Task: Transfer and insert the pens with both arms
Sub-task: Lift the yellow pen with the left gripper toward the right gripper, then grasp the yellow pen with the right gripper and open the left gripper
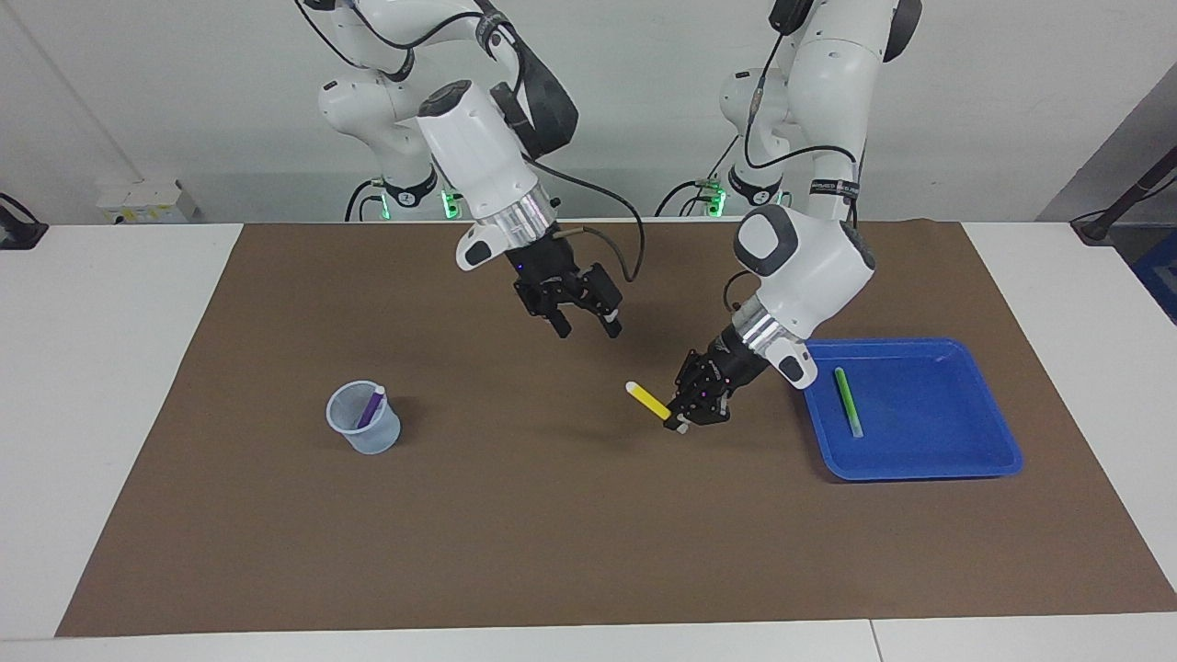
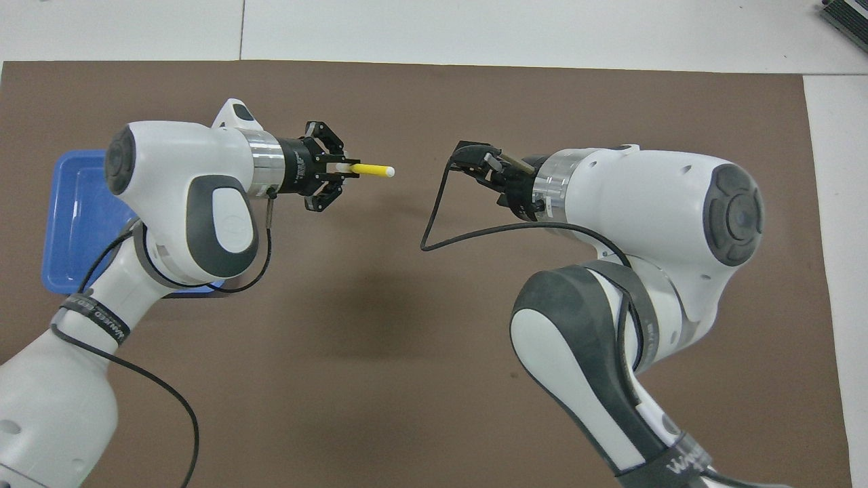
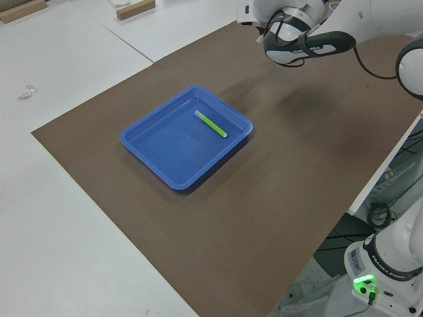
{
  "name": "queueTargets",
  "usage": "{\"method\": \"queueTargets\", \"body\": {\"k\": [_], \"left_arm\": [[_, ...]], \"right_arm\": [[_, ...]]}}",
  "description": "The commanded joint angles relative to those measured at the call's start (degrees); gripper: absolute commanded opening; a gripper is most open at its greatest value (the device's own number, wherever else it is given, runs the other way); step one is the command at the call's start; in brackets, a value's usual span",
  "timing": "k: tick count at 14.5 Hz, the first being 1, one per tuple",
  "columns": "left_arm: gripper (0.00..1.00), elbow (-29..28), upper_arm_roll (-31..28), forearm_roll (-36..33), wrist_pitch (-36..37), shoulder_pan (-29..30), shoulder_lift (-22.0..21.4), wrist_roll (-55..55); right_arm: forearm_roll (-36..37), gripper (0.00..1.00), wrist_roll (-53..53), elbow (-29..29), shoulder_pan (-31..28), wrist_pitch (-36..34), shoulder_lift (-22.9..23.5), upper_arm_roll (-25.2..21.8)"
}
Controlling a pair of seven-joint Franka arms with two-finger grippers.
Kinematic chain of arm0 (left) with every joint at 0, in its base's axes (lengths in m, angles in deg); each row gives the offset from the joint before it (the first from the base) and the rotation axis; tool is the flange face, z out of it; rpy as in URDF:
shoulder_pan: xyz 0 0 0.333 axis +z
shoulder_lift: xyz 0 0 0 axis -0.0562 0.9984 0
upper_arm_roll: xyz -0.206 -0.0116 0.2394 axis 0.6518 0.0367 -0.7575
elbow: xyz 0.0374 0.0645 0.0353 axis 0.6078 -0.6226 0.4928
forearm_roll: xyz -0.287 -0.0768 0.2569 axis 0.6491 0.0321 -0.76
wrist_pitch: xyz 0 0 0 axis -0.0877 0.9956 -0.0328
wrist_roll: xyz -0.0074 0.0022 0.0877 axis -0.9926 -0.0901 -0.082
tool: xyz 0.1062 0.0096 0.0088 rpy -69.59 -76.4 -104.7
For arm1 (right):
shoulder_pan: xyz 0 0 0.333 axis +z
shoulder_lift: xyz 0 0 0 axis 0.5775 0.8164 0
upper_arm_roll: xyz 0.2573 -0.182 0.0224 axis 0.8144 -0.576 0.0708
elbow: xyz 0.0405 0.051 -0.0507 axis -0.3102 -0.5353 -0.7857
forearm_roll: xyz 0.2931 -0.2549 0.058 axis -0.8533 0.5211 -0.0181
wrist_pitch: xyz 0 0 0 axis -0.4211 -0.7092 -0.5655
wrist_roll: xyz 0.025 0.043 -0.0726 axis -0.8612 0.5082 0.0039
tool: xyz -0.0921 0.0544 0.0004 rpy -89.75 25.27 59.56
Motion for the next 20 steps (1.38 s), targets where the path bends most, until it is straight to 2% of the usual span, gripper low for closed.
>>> {"method": "queueTargets", "body": {"k": [1,3,5,7,8,13,20], "left_arm": [[0.00,0.9,0.0,1.5,0.2,-1.4,0.0,0.6],[0.00,0.9,0.2,1.6,0.7,-1.7,-0.5,0.9],[0.00,0.8,0.2,1.7,0.7,-2.3,-0.8,0.9],[0.00,0.8,0.2,1.7,0.3,-3.5,-0.8,0.9],[0.00,0.8,0.2,1.7,0.2,-3.6,-0.8,1.0],[0.00,0.8,0.2,1.7,0.2,-4.0,-0.9,0.9],[0.00,0.9,0.2,1.6,0.2,-4.0,-0.9,1.0]], "right_arm": [[-1.2,1.00,-2.9,-0.3,-0.9,1.3,0.4,0.0],[-1.1,0.94,-3.9,0.1,-0.9,2.2,1.6,0.0],[-1.1,0.91,-7.1,0.2,-0.9,7.7,3.5,0.0],[-1.1,0.87,-8.1,0.7,-1.1,9.3,4.4,0.0],[-1.1,0.86,-8.5,1.1,-1.1,9.5,4.6,0.0],[-0.8,0.62,-8.6,3.9,-0.7,9.6,6.8,0.0],[-1.0,0.49,-8.6,2.9,0.5,9.5,6.8,0.0]]}}
